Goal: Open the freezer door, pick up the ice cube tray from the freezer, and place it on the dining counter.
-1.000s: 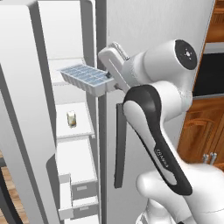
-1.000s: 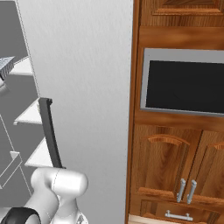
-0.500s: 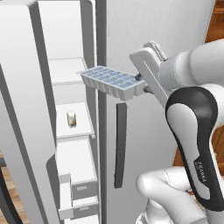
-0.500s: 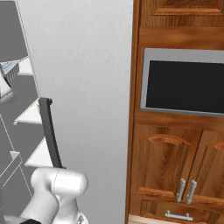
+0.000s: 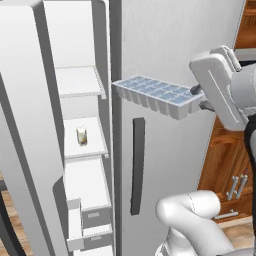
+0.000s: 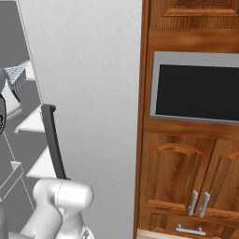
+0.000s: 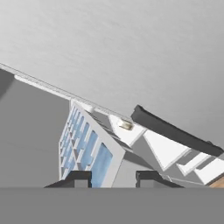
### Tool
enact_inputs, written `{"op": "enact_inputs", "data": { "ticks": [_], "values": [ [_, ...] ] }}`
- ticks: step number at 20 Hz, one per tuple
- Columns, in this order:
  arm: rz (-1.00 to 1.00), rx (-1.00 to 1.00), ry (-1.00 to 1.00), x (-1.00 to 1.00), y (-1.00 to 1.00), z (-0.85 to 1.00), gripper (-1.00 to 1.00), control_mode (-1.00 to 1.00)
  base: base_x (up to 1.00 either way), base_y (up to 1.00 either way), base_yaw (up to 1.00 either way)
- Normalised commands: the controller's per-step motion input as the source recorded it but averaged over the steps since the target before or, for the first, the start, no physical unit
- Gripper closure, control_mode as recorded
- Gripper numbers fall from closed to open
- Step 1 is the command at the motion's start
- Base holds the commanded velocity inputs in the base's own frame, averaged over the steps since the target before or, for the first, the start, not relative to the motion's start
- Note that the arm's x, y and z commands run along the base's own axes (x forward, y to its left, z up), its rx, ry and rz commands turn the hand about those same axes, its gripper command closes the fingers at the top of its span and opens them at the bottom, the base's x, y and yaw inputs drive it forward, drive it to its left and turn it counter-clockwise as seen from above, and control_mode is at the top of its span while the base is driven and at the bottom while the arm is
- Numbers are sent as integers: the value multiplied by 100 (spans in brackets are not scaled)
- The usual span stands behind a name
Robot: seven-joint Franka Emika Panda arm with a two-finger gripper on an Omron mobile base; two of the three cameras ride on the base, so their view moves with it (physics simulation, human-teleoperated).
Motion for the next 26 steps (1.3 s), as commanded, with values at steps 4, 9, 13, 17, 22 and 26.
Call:
{"op": "enact_inputs", "data": {
  "ticks": [4,9,13,17,22,26],
  "values": [
    [0,0,0,-43,-50,7,100,-100,0,0,0],
    [-2,0,0,-32,-39,2,100,-100,0,0,0],
    [-4,0,0,-13,-28,0,100,-100,0,0,0],
    [-6,0,0,0,-15,0,100,-100,0,0,0],
    [-7,0,0,0,-23,0,100,-100,0,0,0],
    [-7,0,0,0,-26,0,100,-100,0,0,0]
  ]
}}
